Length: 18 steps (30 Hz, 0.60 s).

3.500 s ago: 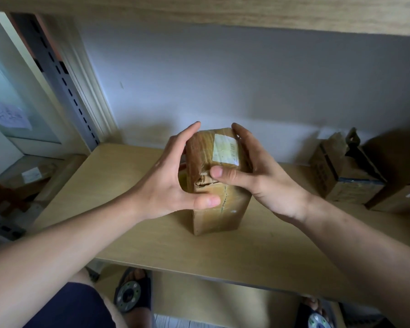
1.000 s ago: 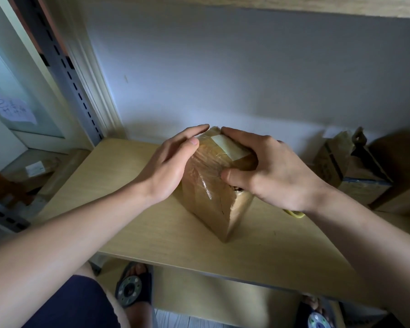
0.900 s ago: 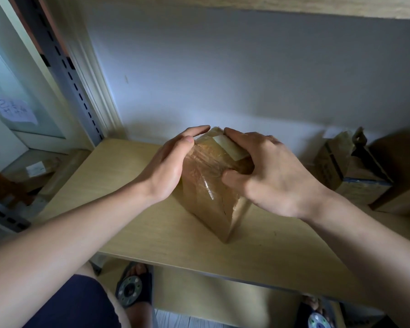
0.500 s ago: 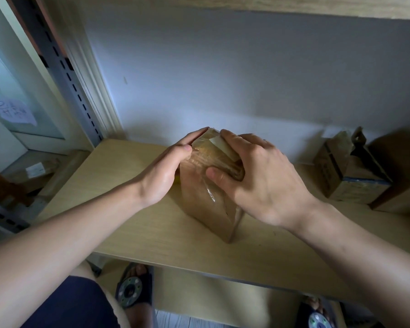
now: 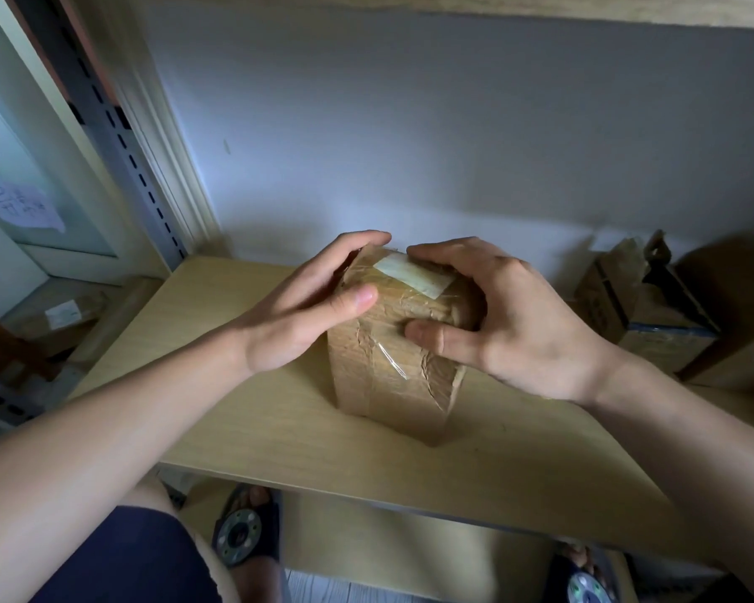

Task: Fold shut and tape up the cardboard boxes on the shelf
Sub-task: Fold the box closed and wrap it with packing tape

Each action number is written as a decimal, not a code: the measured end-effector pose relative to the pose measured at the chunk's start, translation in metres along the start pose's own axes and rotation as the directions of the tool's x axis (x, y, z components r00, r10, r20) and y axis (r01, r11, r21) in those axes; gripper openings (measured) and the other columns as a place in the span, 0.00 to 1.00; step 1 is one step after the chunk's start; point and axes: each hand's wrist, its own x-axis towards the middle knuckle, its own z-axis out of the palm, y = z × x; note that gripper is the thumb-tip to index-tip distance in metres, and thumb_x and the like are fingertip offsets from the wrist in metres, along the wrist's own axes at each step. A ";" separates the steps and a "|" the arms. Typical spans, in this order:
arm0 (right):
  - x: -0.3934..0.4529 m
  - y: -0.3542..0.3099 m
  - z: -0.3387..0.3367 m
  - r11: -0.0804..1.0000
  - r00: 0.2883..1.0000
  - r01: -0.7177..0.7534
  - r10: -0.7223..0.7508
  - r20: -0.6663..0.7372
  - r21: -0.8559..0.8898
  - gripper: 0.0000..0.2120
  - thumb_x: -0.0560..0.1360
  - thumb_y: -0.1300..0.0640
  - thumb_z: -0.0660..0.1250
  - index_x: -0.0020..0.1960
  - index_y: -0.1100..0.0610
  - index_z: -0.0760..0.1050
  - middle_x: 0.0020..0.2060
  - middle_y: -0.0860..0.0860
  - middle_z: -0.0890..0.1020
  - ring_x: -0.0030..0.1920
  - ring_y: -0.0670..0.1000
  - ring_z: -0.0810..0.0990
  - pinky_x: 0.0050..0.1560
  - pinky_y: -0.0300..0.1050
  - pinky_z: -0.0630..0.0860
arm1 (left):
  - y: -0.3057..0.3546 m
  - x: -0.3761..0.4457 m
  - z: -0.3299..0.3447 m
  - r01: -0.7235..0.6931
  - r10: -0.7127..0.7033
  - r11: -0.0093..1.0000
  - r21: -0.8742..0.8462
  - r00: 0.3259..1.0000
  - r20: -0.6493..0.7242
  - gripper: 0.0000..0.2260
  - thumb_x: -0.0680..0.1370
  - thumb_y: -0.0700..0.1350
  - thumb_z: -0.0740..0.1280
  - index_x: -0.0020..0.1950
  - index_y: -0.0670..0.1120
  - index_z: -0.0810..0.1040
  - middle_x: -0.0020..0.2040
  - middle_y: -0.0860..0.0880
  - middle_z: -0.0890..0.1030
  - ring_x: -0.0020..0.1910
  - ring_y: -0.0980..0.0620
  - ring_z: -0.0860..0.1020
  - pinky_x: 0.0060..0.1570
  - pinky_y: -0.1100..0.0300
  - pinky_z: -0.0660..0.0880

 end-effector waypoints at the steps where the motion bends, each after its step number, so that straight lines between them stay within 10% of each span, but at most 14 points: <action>1: -0.001 0.002 -0.001 1.000 1.000 -0.003 0.003 0.013 0.010 0.36 0.70 0.38 0.72 0.75 0.48 0.71 0.63 0.42 0.77 0.63 0.41 0.76 0.65 0.37 0.71 | -0.001 0.000 0.000 0.004 -0.004 1.000 -0.004 1.000 0.006 0.24 0.83 0.51 0.61 0.79 0.49 0.63 0.71 0.46 0.75 0.74 0.48 0.71 0.74 0.53 0.67; 6: -0.002 0.010 -0.001 0.998 0.987 -0.015 0.004 0.160 0.067 0.36 0.75 0.38 0.66 0.80 0.46 0.63 0.64 0.42 0.72 0.66 0.42 0.73 0.69 0.39 0.69 | -0.004 -0.003 0.000 0.022 -0.022 1.000 -0.017 0.999 0.043 0.24 0.84 0.50 0.56 0.81 0.51 0.59 0.80 0.56 0.65 0.78 0.58 0.63 0.72 0.68 0.63; 12: 0.004 0.013 -0.008 0.955 0.960 -0.077 -0.007 0.281 0.286 0.36 0.74 0.49 0.67 0.81 0.50 0.62 0.68 0.45 0.69 0.69 0.39 0.71 0.67 0.31 0.66 | -0.007 -0.004 0.000 0.054 -0.046 0.989 -0.140 0.997 0.061 0.22 0.84 0.52 0.56 0.79 0.56 0.62 0.76 0.48 0.69 0.73 0.33 0.65 0.75 0.34 0.60; 18: 0.007 0.025 -0.014 0.885 0.944 -0.105 -0.055 0.327 0.453 0.35 0.74 0.57 0.67 0.80 0.52 0.63 0.73 0.48 0.69 0.73 0.45 0.69 0.68 0.38 0.70 | -0.009 -0.005 0.000 0.078 -0.077 0.986 -0.150 0.997 0.013 0.21 0.85 0.54 0.53 0.79 0.56 0.65 0.72 0.50 0.72 0.70 0.41 0.70 0.76 0.39 0.61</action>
